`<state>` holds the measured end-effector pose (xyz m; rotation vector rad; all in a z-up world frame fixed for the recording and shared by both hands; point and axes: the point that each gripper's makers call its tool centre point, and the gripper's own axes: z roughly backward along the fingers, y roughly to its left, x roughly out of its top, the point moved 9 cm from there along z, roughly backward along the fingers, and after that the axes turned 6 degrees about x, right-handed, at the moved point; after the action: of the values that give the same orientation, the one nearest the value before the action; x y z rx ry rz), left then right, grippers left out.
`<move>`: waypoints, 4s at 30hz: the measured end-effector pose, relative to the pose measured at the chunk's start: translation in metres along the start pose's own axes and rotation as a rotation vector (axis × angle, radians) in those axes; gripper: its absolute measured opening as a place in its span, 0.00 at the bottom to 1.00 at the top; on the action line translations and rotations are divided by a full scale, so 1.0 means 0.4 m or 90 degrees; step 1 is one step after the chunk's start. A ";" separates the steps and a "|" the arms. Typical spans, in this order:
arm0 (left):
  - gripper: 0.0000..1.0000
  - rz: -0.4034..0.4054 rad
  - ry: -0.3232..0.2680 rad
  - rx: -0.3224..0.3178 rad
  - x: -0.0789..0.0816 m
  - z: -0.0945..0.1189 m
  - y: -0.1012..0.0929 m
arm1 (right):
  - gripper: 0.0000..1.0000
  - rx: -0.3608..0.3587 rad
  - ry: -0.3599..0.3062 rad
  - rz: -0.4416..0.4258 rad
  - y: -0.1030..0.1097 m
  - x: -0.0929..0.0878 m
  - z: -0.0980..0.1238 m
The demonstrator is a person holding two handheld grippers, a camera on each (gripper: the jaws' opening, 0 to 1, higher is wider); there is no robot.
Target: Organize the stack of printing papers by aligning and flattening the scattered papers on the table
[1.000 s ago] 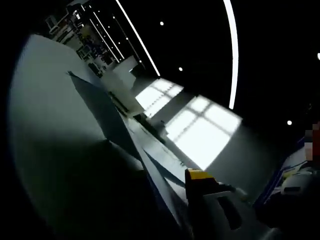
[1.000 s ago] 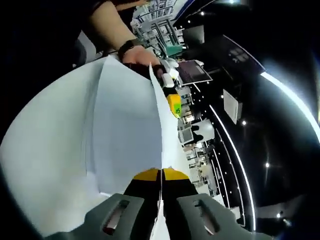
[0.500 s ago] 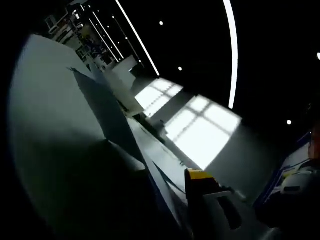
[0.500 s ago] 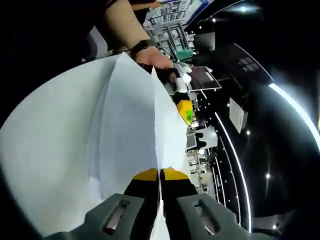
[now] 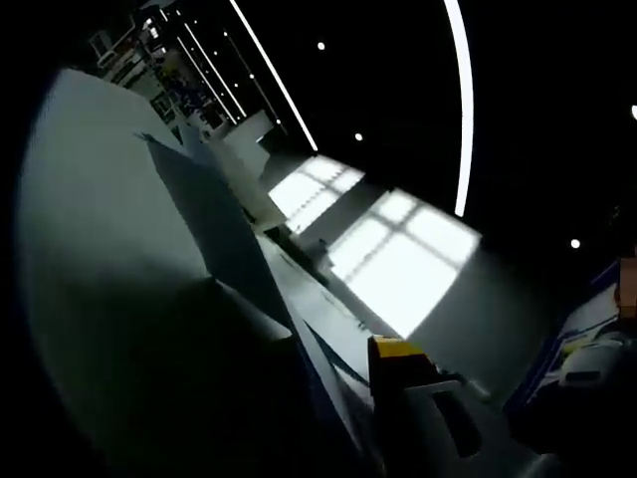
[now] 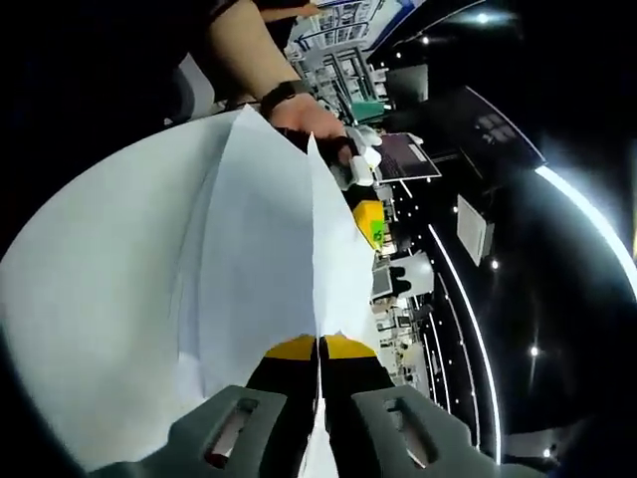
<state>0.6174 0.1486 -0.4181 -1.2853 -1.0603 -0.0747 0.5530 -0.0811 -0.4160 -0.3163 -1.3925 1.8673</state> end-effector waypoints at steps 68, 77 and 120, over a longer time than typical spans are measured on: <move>0.28 0.015 -0.003 -0.006 0.002 -0.005 -0.001 | 0.00 -0.058 -0.053 0.153 -0.011 -0.004 0.004; 0.32 0.047 -0.012 -0.015 0.009 -0.003 0.001 | 0.00 -0.075 -0.062 0.164 -0.026 0.010 -0.003; 0.35 0.085 -0.018 -0.026 0.019 -0.001 0.006 | 0.00 -0.066 -0.095 0.268 -0.004 0.069 -0.044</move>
<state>0.6233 0.1528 -0.4145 -1.3947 -0.9985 0.0225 0.5458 -0.0492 -0.4144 -0.5684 -1.6221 2.1959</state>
